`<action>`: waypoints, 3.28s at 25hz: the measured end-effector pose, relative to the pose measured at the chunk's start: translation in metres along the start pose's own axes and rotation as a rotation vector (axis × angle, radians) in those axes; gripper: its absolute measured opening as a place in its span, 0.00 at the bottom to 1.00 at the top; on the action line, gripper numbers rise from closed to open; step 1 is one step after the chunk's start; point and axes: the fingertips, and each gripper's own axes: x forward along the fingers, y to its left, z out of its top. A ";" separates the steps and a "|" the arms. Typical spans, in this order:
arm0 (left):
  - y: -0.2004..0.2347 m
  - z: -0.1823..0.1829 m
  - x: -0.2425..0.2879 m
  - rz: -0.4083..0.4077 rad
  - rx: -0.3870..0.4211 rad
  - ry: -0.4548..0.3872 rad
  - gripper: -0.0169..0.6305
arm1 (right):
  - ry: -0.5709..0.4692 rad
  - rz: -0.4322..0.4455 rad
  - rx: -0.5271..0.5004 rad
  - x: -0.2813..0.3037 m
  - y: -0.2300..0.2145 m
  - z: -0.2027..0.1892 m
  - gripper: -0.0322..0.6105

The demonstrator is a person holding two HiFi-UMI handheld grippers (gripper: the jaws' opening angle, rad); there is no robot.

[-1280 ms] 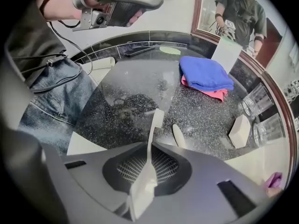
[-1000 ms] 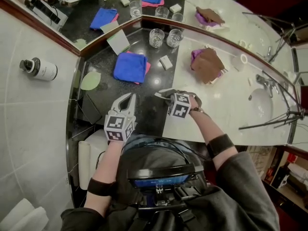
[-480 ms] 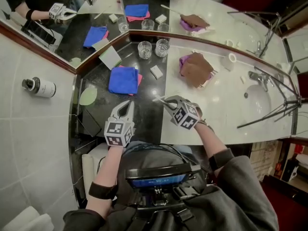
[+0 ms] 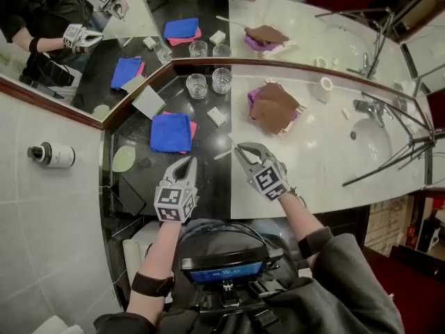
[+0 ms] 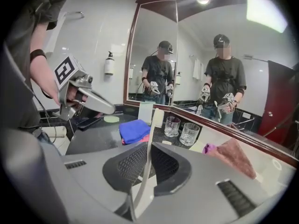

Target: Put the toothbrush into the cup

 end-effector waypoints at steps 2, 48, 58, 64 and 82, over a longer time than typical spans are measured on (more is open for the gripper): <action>0.003 0.009 0.011 0.001 0.000 -0.012 0.03 | -0.055 -0.035 0.037 0.004 -0.012 0.014 0.13; 0.084 0.080 0.205 -0.001 -0.055 -0.197 0.03 | -0.558 -0.311 0.089 0.147 -0.197 0.132 0.13; 0.089 0.076 0.206 0.000 -0.065 -0.193 0.03 | -0.502 -0.309 0.091 0.160 -0.196 0.114 0.13; 0.090 0.069 0.208 0.002 -0.079 -0.182 0.03 | -0.410 -0.312 0.110 0.176 -0.197 0.091 0.13; 0.095 0.073 0.202 0.011 -0.120 -0.182 0.03 | -0.177 -0.449 0.207 0.189 -0.226 0.052 0.25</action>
